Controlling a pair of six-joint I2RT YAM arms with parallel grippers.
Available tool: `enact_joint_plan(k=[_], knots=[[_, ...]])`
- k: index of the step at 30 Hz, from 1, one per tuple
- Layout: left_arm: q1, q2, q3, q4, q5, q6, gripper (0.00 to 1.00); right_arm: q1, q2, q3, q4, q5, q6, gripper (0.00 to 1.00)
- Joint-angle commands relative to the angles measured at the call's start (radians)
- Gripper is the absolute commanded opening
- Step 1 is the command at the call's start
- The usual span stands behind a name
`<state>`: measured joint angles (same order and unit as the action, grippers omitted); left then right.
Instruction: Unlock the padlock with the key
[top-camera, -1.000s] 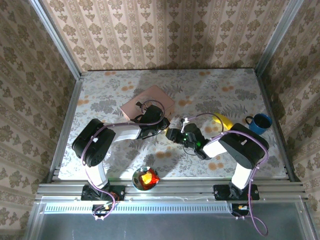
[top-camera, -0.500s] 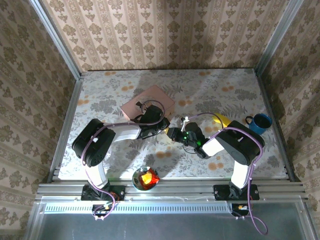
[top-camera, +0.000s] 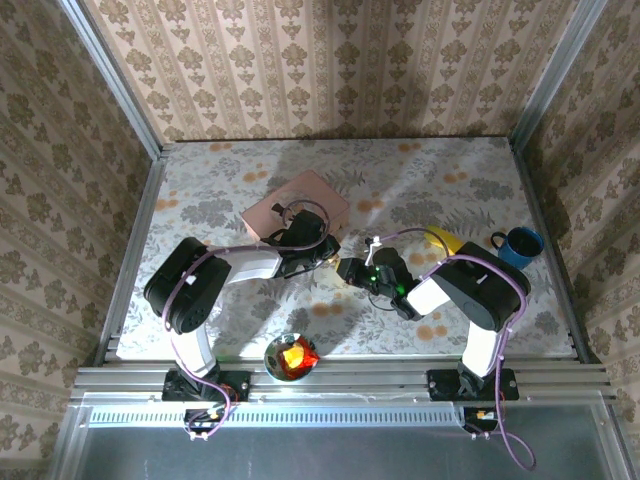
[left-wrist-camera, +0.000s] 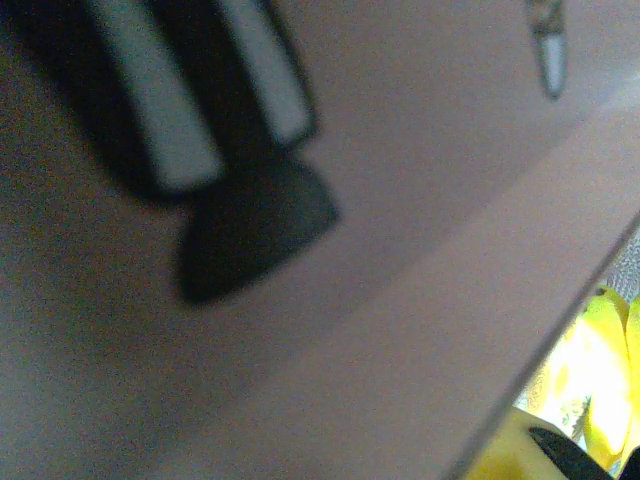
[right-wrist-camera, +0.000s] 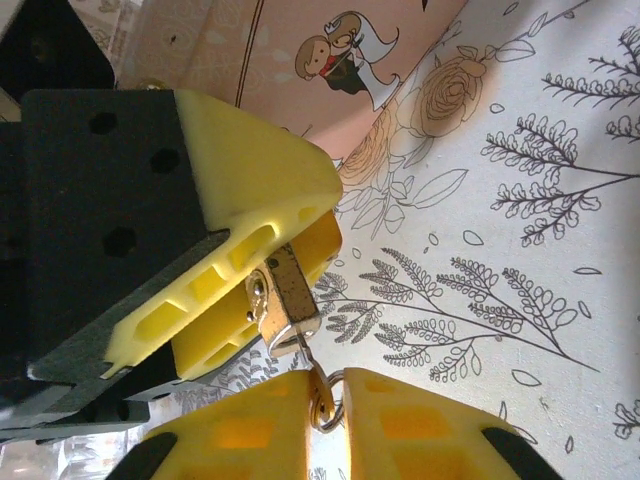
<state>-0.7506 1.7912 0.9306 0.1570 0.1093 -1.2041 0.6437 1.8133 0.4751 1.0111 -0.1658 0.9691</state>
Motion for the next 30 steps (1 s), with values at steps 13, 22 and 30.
enact_joint_plan(k=[13, 22, 30], knots=[[-0.014, 0.023, -0.021, -0.039, 0.127, -0.022, 0.0, -0.011, -0.003, 0.046, 0.004, 0.006, -0.027, 0.0], [-0.03, 0.029, 0.007, -0.055, 0.142, 0.001, 0.0, -0.043, 0.016, 0.117, 0.019, -0.046, -0.043, 0.0], [-0.023, 0.009, -0.003, -0.058, 0.134, 0.005, 0.0, -0.055, -0.003, 0.124, -0.015, -0.049, -0.044, 0.14]])
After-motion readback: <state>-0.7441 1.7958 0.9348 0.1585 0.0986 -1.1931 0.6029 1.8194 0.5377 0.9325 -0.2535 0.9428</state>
